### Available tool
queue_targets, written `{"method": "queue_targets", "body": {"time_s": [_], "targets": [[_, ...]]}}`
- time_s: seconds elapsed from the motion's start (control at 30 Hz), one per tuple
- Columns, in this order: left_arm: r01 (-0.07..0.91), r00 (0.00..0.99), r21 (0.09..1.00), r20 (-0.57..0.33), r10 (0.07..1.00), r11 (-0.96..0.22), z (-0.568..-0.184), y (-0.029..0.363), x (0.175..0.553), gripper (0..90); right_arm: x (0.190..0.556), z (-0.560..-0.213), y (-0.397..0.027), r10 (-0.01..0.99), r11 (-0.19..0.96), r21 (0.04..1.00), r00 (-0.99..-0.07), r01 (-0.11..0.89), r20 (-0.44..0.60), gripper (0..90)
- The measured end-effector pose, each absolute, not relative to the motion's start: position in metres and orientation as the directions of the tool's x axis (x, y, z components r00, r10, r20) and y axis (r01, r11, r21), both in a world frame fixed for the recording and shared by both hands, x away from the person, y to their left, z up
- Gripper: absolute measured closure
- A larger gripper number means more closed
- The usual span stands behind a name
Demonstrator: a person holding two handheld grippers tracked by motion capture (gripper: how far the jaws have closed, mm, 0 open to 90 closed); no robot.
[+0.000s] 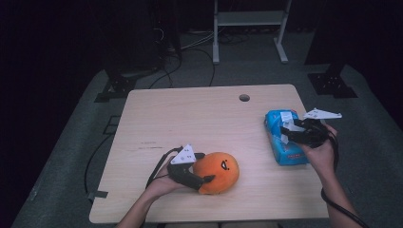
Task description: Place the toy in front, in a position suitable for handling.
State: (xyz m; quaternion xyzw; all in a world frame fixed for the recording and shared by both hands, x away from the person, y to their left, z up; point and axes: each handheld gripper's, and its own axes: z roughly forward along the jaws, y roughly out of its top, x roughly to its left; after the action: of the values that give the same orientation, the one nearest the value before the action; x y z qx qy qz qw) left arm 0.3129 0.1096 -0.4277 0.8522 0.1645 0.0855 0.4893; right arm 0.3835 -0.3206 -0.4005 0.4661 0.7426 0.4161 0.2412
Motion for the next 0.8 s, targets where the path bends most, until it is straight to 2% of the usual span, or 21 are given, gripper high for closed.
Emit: {"method": "queue_targets", "body": {"time_s": [0.2,0.23,0.3,0.37,0.43,0.47,0.6,0.8], "targets": [[0.203,0.930,0.864,-0.023,0.368,-0.460,-0.428,0.110,0.313,14.5,0.387,-0.414,-0.321,0.902,0.223,0.821,-0.431,0.525,0.030,36.4],[0.204,0.929,0.864,-0.023,0.368,-0.460,-0.428,0.109,0.312,14.5,0.387,-0.417,-0.321,0.907,0.222,0.814,-0.419,0.537,0.030,42.9],[0.206,0.929,0.864,-0.025,0.369,-0.459,-0.429,0.109,0.312,14.5,0.387,-0.418,-0.321,0.911,0.217,0.810,-0.412,0.544,0.033,46.3],[0.210,0.930,0.862,-0.029,0.368,-0.462,-0.428,0.108,0.312,14.3,0.386,-0.420,-0.323,0.921,0.207,0.806,-0.388,0.554,0.030,55.4],[0.207,0.931,0.860,-0.026,0.364,-0.467,-0.427,0.108,0.312,14.0,0.385,-0.424,-0.326,0.932,0.170,0.799,-0.358,0.577,0.060,65.3],[0.207,0.931,0.860,-0.026,0.364,-0.467,-0.427,0.108,0.312,14.0,0.385,-0.424,-0.326,0.932,0.170,0.799,-0.358,0.577,0.060,65.3],[0.215,0.929,0.862,-0.036,0.368,-0.459,-0.428,0.108,0.312,13.9,0.383,-0.425,-0.332,0.934,0.115,0.792,-0.336,0.599,0.119,80.5],[0.216,0.929,0.864,-0.039,0.368,-0.454,-0.429,0.108,0.313,13.7,0.380,-0.421,-0.334,0.924,0.081,0.793,-0.344,0.603,0.167,83.1]]}}
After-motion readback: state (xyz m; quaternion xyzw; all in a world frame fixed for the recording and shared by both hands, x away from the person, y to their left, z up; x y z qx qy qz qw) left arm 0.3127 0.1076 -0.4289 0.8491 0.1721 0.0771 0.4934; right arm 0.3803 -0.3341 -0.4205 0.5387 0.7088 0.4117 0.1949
